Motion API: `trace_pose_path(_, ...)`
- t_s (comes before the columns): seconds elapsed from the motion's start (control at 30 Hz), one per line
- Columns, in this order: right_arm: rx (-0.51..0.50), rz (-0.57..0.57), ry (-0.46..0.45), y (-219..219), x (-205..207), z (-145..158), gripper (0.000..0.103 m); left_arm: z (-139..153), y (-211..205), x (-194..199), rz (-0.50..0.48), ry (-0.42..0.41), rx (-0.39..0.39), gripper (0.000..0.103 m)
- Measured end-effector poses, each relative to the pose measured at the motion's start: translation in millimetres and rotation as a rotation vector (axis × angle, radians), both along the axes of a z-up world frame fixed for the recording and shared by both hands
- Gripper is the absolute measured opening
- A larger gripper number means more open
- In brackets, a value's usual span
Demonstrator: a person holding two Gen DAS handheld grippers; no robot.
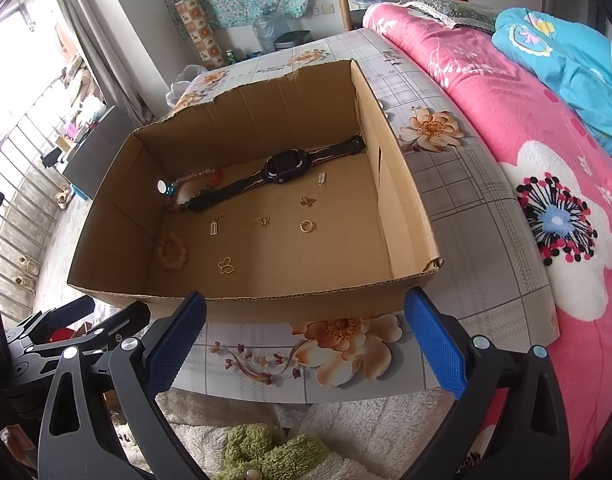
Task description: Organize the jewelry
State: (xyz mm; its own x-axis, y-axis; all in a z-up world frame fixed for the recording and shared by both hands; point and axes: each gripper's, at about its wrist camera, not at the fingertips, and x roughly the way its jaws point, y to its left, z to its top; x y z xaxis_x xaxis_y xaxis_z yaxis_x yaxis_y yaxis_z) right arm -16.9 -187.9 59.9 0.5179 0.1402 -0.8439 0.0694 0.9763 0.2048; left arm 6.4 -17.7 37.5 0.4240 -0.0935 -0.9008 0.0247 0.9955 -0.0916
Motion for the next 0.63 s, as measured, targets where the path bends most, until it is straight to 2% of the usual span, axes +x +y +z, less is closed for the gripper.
trace_pose_path(0.63, 0.005, 0.001, 0.000, 0.0, -2.4, -1.1, 0.096, -0.5, 0.5, -0.8, 0.004, -0.003, -0.002, 0.095)
